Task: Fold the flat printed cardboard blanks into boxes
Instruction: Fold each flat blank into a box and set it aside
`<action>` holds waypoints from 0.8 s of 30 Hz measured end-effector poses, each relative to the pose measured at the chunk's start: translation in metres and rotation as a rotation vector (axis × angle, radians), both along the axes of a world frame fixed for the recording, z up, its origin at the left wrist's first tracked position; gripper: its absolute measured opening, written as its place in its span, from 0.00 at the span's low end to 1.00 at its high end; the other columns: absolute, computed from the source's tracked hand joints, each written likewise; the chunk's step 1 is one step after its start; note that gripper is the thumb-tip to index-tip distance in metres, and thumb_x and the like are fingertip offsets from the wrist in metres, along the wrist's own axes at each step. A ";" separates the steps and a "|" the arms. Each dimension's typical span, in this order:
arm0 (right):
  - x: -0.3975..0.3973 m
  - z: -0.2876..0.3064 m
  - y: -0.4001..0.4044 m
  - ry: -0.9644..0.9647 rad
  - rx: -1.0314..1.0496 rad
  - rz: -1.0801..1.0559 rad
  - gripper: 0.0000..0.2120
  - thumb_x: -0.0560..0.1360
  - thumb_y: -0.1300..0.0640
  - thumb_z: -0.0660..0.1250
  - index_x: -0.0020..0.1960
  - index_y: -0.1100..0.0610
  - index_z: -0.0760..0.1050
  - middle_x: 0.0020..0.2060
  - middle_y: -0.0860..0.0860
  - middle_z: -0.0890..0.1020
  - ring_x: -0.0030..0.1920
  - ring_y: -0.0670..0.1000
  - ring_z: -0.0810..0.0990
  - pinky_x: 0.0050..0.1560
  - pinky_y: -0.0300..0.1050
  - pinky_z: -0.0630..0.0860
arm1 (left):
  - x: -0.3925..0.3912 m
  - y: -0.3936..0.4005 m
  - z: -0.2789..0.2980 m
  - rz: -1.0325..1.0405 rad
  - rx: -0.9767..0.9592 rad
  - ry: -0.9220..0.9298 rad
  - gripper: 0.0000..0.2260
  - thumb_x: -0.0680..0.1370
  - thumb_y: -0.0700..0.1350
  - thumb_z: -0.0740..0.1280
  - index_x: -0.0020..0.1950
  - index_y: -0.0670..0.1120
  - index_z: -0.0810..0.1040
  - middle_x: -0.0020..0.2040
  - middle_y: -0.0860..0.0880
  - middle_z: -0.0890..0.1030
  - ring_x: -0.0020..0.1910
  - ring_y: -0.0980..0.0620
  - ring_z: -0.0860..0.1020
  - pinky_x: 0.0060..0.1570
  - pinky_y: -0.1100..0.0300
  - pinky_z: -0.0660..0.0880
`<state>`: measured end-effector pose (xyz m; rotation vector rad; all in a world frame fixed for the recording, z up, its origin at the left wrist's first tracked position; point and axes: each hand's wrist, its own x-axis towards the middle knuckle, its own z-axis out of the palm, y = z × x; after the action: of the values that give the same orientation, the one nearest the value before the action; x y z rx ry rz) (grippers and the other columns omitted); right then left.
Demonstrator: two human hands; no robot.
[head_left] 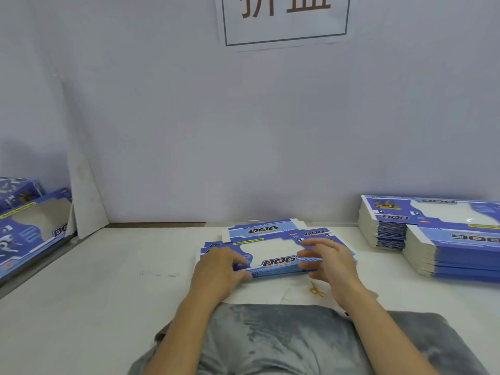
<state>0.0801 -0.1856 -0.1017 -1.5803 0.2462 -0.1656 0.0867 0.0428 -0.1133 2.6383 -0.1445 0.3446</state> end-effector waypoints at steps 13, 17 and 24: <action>0.002 -0.006 -0.001 -0.042 -0.074 0.048 0.16 0.81 0.63 0.58 0.48 0.55 0.84 0.35 0.51 0.86 0.31 0.49 0.84 0.30 0.40 0.75 | -0.009 -0.016 0.010 0.030 0.055 -0.323 0.10 0.81 0.53 0.64 0.50 0.54 0.85 0.45 0.53 0.85 0.45 0.46 0.79 0.39 0.56 0.69; 0.003 -0.007 0.003 -0.081 0.036 0.161 0.10 0.82 0.54 0.62 0.56 0.53 0.81 0.42 0.52 0.87 0.39 0.54 0.87 0.33 0.41 0.78 | -0.017 -0.028 0.025 0.018 0.159 -0.762 0.12 0.75 0.41 0.74 0.32 0.46 0.78 0.24 0.49 0.75 0.22 0.41 0.70 0.27 0.59 0.67; 0.012 -0.007 0.005 -0.089 0.368 0.043 0.07 0.84 0.59 0.58 0.57 0.62 0.72 0.42 0.58 0.83 0.35 0.54 0.84 0.29 0.46 0.78 | -0.042 -0.095 0.008 -0.247 0.430 -0.604 0.07 0.73 0.51 0.71 0.37 0.50 0.78 0.31 0.52 0.80 0.28 0.50 0.77 0.32 0.59 0.72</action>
<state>0.0918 -0.1802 -0.1088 -1.2089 0.1625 -0.1476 0.0443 -0.0524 -0.1056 2.7850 -0.8102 1.1191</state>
